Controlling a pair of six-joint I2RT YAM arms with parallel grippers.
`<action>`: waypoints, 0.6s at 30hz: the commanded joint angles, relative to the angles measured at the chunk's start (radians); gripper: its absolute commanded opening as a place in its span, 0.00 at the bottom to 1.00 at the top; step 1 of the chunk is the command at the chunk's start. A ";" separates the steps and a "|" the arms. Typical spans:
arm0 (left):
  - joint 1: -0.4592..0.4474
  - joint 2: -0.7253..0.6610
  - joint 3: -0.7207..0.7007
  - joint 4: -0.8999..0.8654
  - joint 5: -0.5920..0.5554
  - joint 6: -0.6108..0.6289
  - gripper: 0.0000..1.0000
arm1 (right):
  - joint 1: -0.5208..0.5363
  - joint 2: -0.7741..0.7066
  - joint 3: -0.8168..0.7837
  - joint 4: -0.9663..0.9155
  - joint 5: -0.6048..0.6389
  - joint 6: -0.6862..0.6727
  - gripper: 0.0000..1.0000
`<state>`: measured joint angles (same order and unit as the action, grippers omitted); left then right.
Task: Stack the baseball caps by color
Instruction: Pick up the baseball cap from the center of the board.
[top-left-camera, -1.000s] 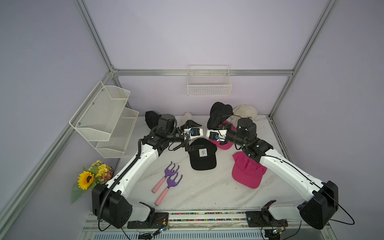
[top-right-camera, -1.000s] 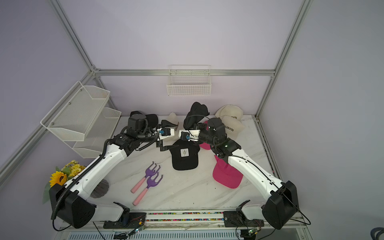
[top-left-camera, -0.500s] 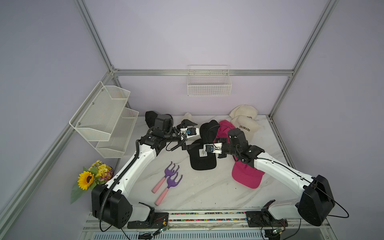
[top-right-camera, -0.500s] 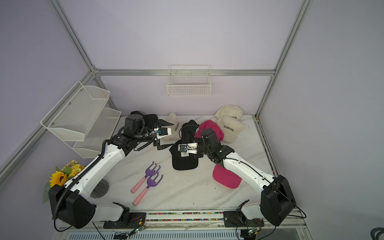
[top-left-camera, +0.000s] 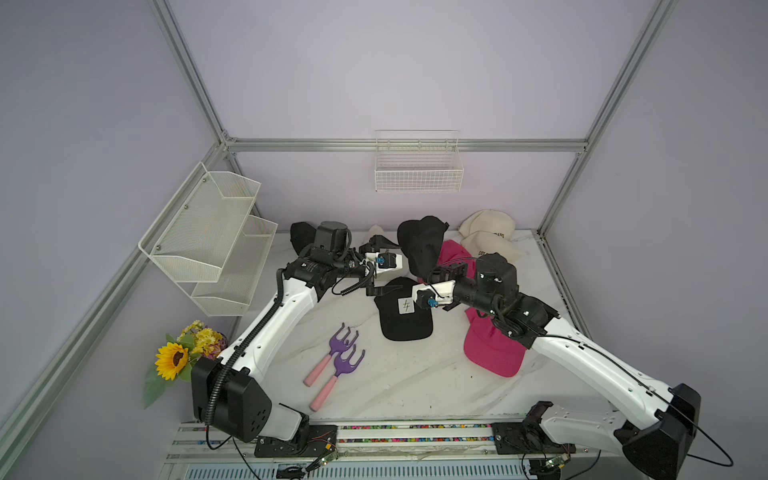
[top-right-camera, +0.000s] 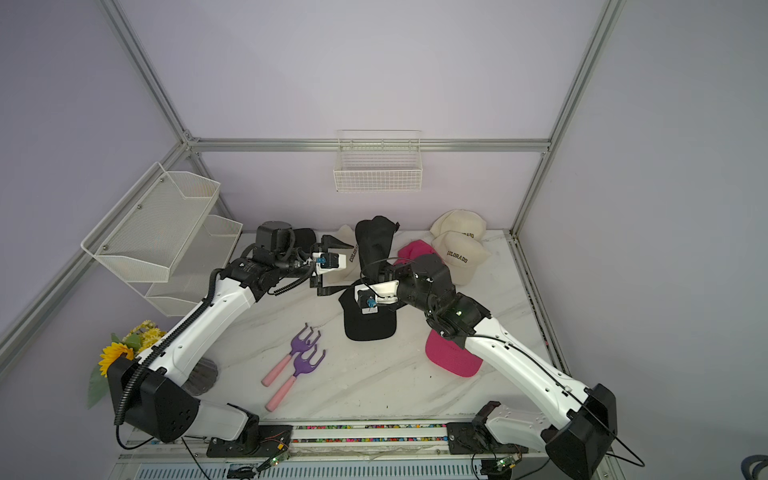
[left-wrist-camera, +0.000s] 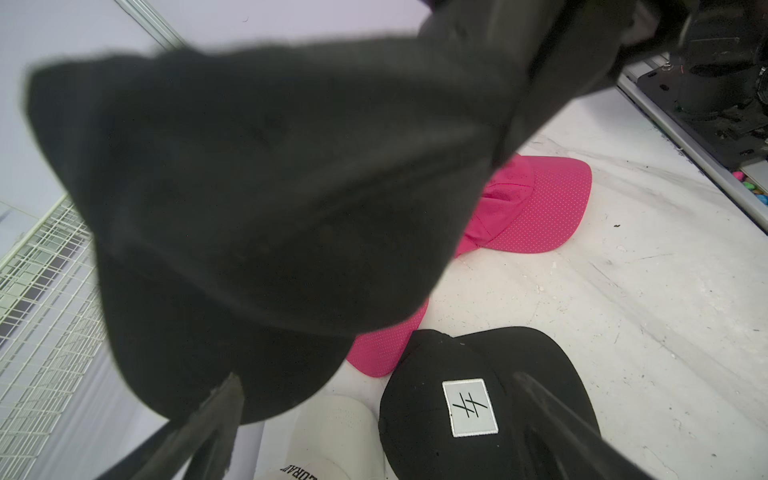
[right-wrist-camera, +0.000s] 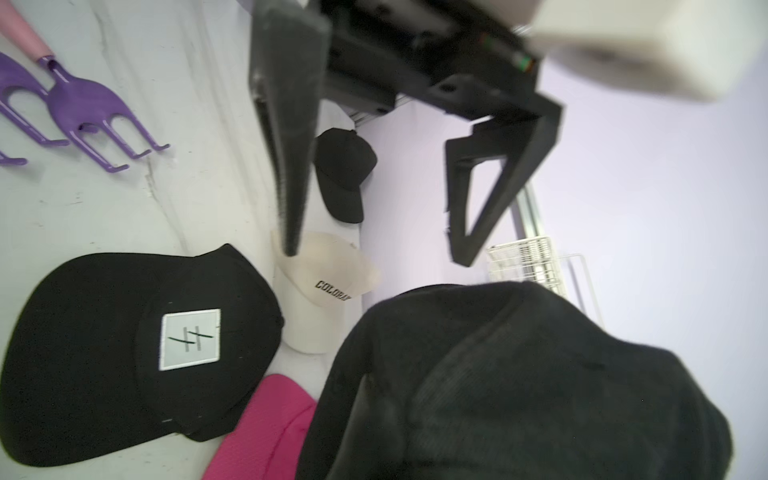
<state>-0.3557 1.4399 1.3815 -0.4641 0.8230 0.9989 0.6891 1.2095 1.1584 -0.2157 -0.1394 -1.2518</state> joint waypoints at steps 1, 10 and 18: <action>0.000 -0.067 -0.005 0.023 0.034 0.024 1.00 | 0.074 0.120 0.068 -0.176 0.037 -0.033 0.00; 0.031 -0.178 -0.101 0.050 0.014 0.015 1.00 | 0.114 0.099 0.110 -0.368 0.191 -0.053 0.00; 0.004 -0.073 0.028 -0.199 0.061 0.162 1.00 | 0.148 0.033 0.100 -0.245 0.103 -0.059 0.00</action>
<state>-0.3374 1.3369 1.3548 -0.5400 0.8551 1.0698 0.8268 1.2987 1.2385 -0.5438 0.0010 -1.2968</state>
